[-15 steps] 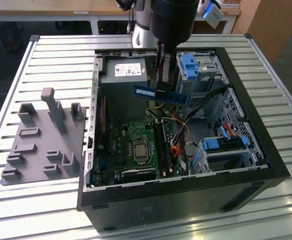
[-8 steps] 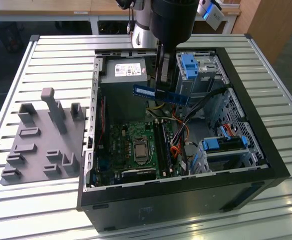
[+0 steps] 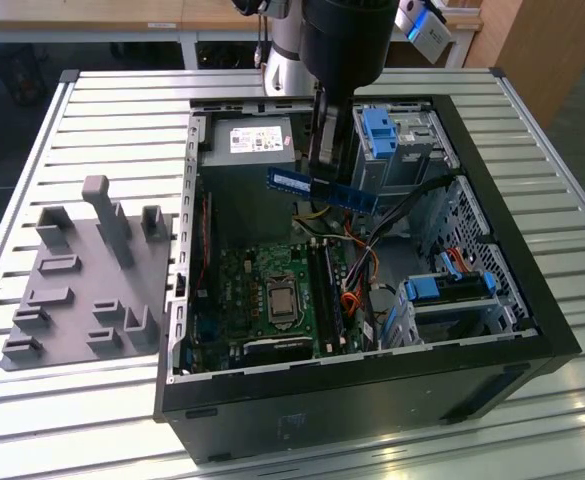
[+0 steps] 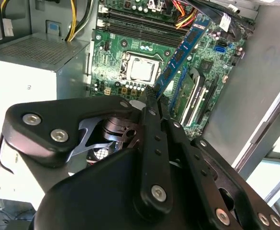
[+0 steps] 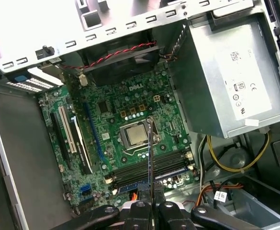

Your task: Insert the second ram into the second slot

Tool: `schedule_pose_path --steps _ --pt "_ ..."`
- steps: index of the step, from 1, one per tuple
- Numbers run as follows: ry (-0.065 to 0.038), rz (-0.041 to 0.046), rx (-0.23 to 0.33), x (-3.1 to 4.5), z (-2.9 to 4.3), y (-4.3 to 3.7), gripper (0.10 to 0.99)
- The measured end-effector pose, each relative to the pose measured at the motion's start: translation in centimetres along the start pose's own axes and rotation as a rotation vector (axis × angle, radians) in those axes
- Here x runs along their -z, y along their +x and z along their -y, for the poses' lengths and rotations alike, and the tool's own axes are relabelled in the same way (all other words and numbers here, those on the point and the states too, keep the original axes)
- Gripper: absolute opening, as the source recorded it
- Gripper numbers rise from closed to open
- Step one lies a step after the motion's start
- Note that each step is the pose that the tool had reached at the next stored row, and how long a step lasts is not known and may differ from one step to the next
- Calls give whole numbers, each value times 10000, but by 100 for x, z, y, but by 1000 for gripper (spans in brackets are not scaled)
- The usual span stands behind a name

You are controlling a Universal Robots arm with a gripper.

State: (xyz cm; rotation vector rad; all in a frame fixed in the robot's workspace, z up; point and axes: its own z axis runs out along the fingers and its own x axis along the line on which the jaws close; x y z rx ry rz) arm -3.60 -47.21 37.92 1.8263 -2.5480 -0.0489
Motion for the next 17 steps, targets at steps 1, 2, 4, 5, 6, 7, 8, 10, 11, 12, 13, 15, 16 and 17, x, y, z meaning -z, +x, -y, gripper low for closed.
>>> schedule_pose_path --steps 1,2,4,5,6,7,8,10,11,12,13,15,16,17 --pt "1 1 -44 0 0 0 137" --pt "1 3 -89 0 0 0 137" --pt "2 5 -183 0 0 0 137" --pt "3 7 -227 0 0 0 137" --pt "4 8 -271 0 0 0 137" --pt "4 9 -314 0 0 0 137" --pt "5 11 -360 -1 0 0 137" --pt "6 13 -463 0 0 0 137" --pt "7 15 -512 -1 0 0 137" --pt "8 16 -559 -1 0 0 137" --pt "8 18 -609 -1 0 0 137" --pt "9 21 -716 -1 0 0 137" --pt "10 22 -767 0 0 0 137" --pt "11 23 -820 0 0 0 137"
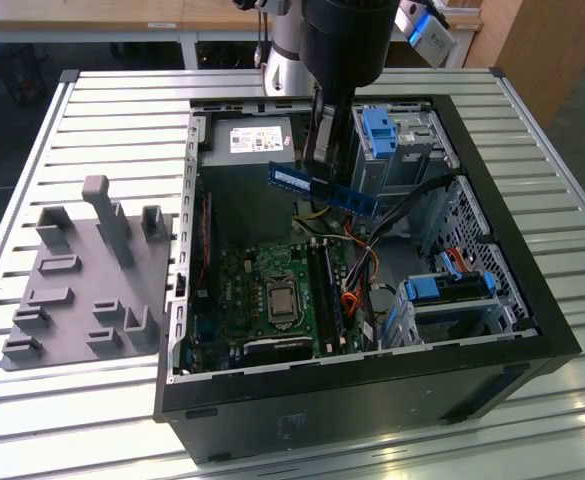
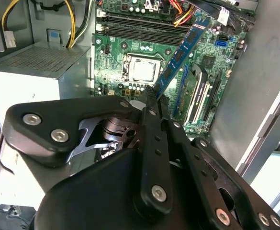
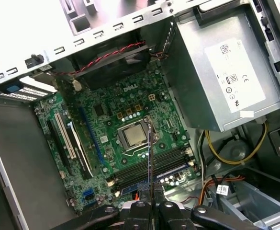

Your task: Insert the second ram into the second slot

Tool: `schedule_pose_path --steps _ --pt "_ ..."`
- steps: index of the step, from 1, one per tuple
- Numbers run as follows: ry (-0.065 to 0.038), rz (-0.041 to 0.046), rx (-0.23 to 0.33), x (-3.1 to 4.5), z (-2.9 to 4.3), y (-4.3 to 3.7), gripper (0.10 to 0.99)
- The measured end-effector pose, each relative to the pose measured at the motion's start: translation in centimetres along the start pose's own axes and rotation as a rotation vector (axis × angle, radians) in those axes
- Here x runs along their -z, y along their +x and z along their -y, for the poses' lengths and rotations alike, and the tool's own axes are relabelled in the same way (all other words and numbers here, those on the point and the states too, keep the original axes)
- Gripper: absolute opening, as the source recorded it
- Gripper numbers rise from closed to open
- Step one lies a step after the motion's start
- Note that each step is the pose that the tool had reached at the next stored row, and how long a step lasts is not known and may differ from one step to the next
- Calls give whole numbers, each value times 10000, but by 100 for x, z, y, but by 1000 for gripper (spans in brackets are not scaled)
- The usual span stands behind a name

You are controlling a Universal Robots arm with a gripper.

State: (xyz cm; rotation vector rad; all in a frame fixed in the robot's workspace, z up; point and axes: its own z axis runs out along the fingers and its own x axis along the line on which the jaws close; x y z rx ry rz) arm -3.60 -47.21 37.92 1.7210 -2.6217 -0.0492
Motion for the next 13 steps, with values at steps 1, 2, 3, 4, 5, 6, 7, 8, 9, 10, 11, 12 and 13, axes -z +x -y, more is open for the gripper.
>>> schedule_pose_path --steps 1,2,3,4,5,6,7,8,9,10,11,12,13 --pt "1 2 -51 0 0 0 137" --pt "2 4 -106 0 0 0 137" --pt "2 5 -160 0 0 0 137" --pt "3 7 -213 -1 0 0 137" --pt "4 8 -272 -1 0 0 137" --pt "4 10 -327 -1 0 0 137" --pt "5 11 -379 -1 0 0 137" --pt "6 13 -431 -2 0 0 137" --pt "6 15 -491 -2 0 0 137" --pt "7 16 -539 -1 0 0 137" --pt "8 17 -585 -1 0 0 137" --pt "8 19 -630 -1 0 0 137" --pt "9 20 -678 -2 0 0 137"
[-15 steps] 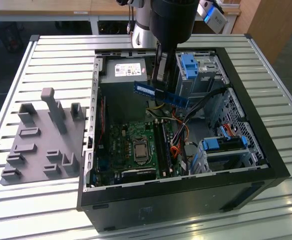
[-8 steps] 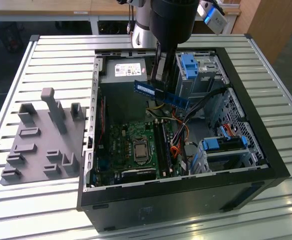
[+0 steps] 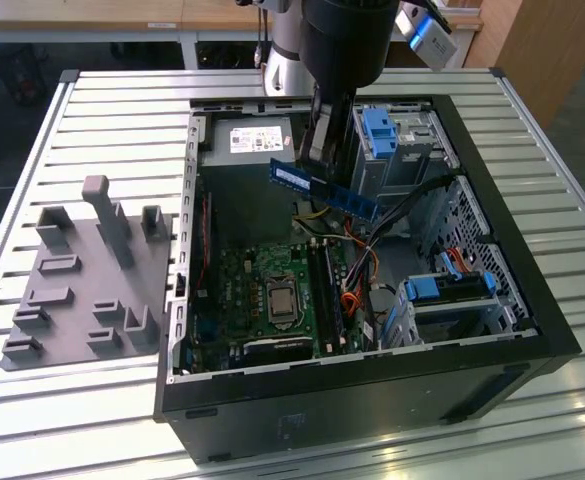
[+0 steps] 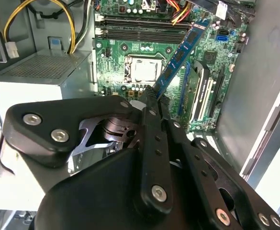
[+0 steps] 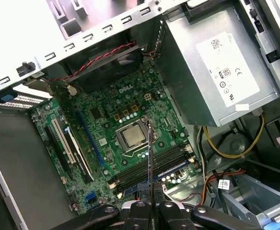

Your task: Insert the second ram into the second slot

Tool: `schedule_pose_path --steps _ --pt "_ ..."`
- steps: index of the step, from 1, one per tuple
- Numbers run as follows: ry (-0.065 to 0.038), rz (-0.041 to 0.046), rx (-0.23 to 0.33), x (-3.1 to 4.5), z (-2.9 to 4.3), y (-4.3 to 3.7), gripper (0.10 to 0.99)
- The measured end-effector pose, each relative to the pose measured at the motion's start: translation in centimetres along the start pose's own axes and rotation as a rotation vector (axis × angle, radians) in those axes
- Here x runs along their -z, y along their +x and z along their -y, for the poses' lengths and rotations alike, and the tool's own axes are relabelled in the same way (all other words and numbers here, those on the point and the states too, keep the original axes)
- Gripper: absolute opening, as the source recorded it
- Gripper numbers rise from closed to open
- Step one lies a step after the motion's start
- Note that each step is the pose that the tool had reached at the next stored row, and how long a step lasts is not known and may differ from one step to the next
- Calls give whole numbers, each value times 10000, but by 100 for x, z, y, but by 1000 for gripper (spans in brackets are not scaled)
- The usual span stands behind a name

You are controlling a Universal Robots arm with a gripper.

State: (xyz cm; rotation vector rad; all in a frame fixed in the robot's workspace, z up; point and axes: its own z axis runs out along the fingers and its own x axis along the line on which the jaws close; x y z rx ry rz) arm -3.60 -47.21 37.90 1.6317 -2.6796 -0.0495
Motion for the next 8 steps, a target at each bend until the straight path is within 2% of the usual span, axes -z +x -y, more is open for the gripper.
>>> schedule_pose_path --steps 8 --pt "4 10 -351 0 0 0 137"
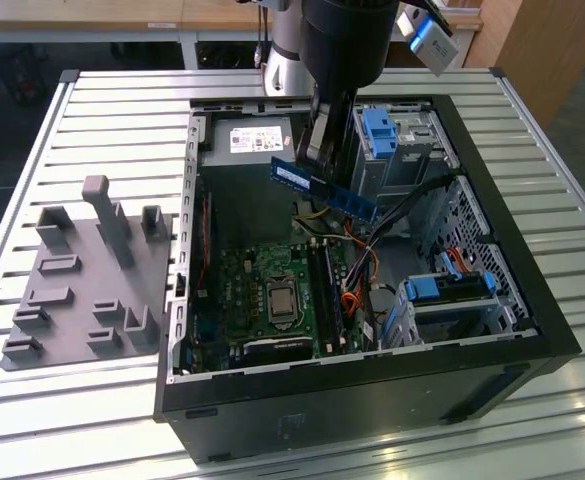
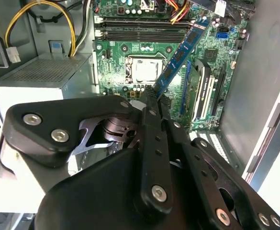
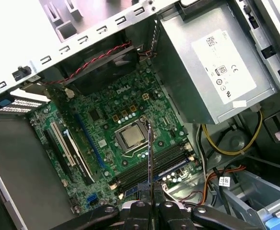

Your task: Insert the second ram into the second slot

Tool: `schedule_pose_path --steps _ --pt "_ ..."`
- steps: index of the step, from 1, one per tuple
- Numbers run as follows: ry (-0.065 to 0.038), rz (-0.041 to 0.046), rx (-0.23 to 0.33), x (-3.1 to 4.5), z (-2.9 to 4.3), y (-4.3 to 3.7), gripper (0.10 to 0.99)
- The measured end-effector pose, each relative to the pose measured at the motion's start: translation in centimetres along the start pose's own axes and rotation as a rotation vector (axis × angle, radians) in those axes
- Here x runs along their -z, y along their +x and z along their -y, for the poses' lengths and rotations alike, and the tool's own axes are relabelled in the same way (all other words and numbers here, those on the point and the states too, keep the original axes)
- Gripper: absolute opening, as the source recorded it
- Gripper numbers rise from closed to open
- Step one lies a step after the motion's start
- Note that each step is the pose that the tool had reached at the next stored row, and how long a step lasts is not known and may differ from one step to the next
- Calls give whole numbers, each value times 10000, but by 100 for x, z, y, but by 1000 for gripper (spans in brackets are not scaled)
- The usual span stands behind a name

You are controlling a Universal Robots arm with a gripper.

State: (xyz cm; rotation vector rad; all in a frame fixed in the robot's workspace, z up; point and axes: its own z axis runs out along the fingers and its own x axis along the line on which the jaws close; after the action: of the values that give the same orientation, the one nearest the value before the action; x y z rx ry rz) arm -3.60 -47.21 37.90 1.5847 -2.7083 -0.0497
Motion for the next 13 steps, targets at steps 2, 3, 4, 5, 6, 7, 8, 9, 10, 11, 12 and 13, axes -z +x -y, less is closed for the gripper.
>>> schedule_pose_path --steps 2,3,4,5,6,7,8,9,10,11,12,13 --pt "2 2 -93 0 0 0 137" --pt "2 4 -142 0 0 0 137" --pt "3 5 -191 0 0 0 137" --pt "3 7 -235 0 0 0 137" --pt "4 8 -287 0 0 0 137" --pt "5 9 -337 0 0 0 137" --pt "6 12 -395 0 0 0 137" --pt "6 14 -466 0 0 0 137" --pt "7 17 -558 0 0 0 137" --pt "9 19 -678 0 0 0 137" --pt "12 23 -828 0 0 0 137" --pt "14 28 -986 -1 0 0 137"
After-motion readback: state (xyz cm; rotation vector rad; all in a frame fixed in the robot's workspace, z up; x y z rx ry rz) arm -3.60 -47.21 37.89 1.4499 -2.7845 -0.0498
